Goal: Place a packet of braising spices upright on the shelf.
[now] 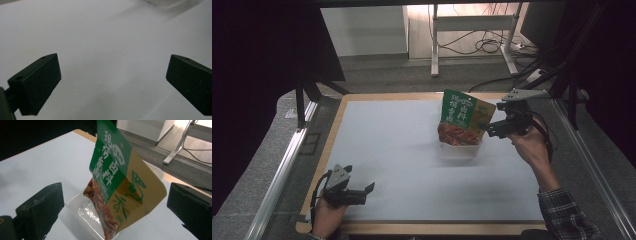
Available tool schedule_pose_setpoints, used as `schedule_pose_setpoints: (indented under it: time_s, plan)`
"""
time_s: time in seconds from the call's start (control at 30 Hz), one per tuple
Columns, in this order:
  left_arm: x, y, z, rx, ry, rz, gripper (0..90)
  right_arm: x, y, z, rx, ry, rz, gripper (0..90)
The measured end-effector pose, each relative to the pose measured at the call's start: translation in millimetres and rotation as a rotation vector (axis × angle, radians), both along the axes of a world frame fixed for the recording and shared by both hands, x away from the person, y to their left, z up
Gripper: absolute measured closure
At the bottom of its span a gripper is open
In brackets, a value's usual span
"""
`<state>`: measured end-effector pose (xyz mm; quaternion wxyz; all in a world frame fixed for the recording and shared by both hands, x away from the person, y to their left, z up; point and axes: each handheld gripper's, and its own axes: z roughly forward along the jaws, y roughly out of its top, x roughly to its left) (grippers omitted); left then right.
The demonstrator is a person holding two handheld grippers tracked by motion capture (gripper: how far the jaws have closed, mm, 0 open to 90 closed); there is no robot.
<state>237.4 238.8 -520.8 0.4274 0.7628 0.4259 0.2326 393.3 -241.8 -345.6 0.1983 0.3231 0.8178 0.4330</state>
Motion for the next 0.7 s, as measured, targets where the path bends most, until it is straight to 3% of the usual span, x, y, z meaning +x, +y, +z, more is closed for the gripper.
schedule_pose_setpoints:
  time_s: [0.7]
  plan:
    - [-0.1,-1.1,0.7,0.000,0.006,-0.006,0.0,-28.1,-8.5,-17.6,-0.017,-0.009,-0.007,0.0]
